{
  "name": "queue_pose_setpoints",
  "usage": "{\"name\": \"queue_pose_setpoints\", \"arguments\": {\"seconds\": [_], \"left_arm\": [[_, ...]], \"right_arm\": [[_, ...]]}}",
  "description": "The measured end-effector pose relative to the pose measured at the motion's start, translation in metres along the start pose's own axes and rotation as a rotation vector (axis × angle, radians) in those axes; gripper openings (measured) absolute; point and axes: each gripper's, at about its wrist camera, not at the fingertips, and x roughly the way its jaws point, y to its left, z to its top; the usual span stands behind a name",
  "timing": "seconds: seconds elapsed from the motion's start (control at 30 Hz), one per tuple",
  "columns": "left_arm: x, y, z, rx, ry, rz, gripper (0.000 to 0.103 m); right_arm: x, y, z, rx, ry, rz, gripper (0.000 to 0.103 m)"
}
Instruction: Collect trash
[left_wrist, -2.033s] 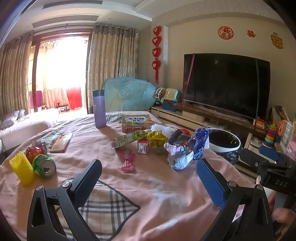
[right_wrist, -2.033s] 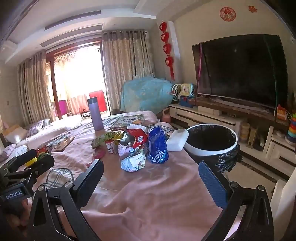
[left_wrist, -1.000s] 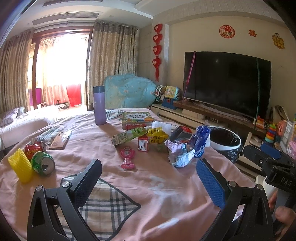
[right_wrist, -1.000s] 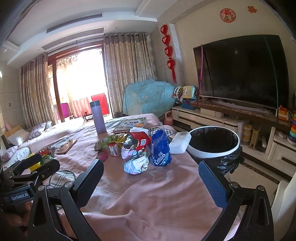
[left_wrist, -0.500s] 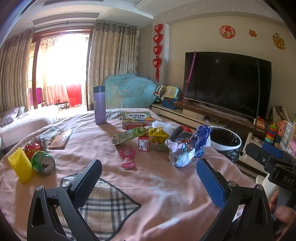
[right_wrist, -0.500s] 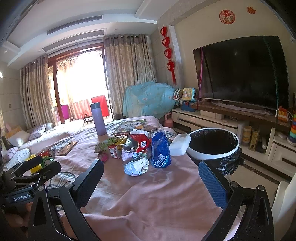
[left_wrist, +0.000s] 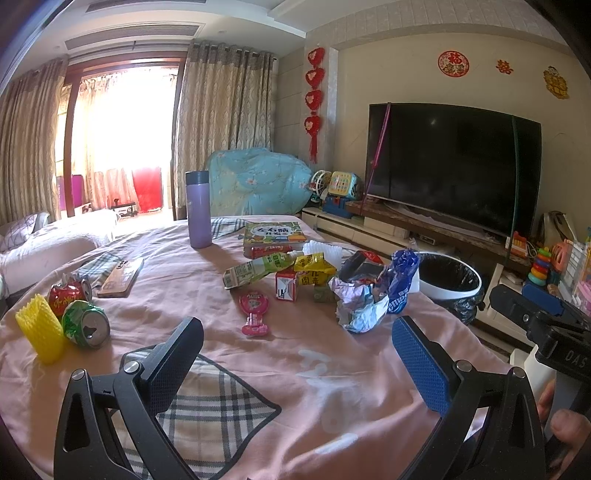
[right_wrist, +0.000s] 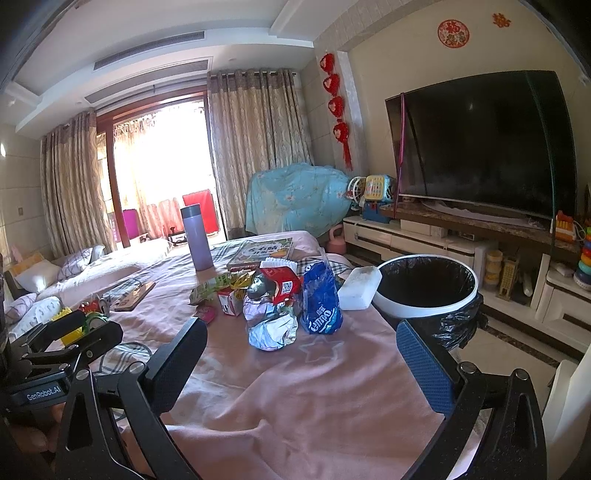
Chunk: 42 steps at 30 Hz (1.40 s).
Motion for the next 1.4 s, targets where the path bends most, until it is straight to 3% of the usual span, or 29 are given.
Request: {"name": "queue_pose_setpoints", "arguments": {"seconds": [0.33, 0.73, 0.8, 0.87, 0.97, 1.3, 1.4], "left_arm": [[0.017, 0.0, 0.007, -0.019, 0.044, -0.021, 0.102], [0.092, -0.004, 0.027, -0.036, 0.221, -0.096, 0.094], [0.108, -0.004, 0.032, -0.044, 0.246, -0.106, 0.091], [0.127, -0.004, 0.038, -0.053, 0.279, -0.126, 0.079], [0.151, -0.004, 0.043, -0.065, 0.315, -0.15, 0.07], [0.223, -0.011, 0.049, -0.072, 0.412, -0.256, 0.066], [0.24, -0.015, 0.044, -0.077, 0.453, -0.301, 0.048]], "right_arm": [[0.009, -0.006, -0.001, 0.021, 0.033, 0.025, 0.103], [0.057, -0.039, 0.001, 0.092, 0.154, 0.065, 0.098], [0.07, -0.042, 0.001, 0.104, 0.185, 0.079, 0.093], [0.085, -0.046, 0.002, 0.125, 0.216, 0.105, 0.085], [0.102, -0.052, 0.006, 0.147, 0.244, 0.126, 0.081], [0.158, -0.055, 0.019, 0.134, 0.311, 0.168, 0.077], [0.17, -0.054, 0.017, 0.119, 0.332, 0.177, 0.067]]}}
